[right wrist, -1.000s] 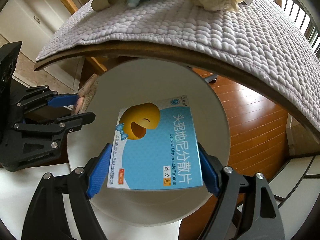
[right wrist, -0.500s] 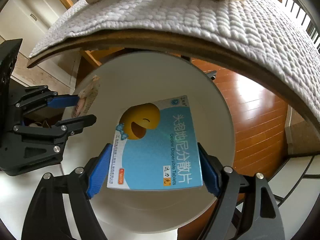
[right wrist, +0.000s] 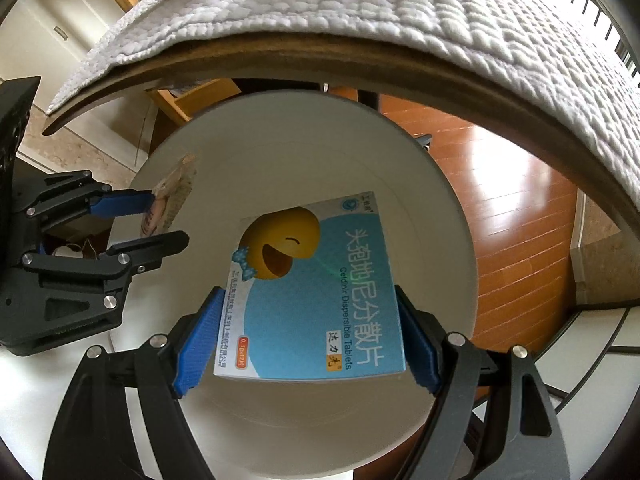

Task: Collect trash
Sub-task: 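Open the right tool to drop the blue box while the left tool drops the sponge bag, then move both open tools back over the items on the blanket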

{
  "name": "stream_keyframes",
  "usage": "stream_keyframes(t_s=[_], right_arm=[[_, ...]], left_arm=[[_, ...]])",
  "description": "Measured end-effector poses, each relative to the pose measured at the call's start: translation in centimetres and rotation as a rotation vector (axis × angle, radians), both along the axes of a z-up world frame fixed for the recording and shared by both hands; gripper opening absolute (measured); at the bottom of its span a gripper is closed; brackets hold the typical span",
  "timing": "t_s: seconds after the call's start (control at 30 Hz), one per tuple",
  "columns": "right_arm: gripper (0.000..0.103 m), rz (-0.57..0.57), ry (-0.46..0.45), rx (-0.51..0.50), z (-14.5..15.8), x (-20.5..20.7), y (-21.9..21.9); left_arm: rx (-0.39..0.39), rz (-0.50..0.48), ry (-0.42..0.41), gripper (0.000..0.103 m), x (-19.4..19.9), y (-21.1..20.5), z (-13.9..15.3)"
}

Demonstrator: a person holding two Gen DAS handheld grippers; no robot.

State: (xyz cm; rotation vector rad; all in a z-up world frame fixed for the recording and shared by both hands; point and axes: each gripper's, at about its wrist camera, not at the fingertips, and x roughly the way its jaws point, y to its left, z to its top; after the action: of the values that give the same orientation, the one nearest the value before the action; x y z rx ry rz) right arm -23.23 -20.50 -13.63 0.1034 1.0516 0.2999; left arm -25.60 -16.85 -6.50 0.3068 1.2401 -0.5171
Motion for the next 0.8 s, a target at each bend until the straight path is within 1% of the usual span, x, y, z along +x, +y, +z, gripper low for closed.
stream_keyframes(t_s=[0.23, 0.4, 0.43, 0.5, 0.57, 0.7, 0.8], right_arm=[[0.079, 0.015, 0.051, -0.014, -1.0, 0.4, 0.3], [0.079, 0.022, 0.072, -0.024, -0.5, 0.3, 0.0], [0.079, 0.024, 0.077, -0.025, -0.4, 0.1, -0.3], [0.079, 0.026, 0.087, -0.025, 0.2, -0.5, -1.1], [0.079, 0.028, 0.094, -0.027, 1.2, -0.4, -1.8], [0.08, 0.025, 0.089, -0.048, 2.3, -0.6, -2.2], [0.08, 0.021, 0.067, -0.087, 3.4, -1.1, -2.9]], left_arm=[[0.006, 0.001, 0.012, 0.044, -0.1, 0.0, -0.5], [0.01, -0.008, 0.013, 0.045, -0.2, -0.4, -0.7], [0.006, -0.01, 0.014, 0.049, -0.2, -0.4, -0.6], [0.01, -0.002, 0.006, 0.078, -0.1, -0.3, -0.3], [0.014, -0.001, -0.019, 0.087, -0.1, -0.2, 0.0], [0.031, 0.009, -0.024, 0.088, -0.2, 0.0, 0.6], [0.024, 0.023, -0.031, 0.088, -0.4, 0.5, 2.0]])
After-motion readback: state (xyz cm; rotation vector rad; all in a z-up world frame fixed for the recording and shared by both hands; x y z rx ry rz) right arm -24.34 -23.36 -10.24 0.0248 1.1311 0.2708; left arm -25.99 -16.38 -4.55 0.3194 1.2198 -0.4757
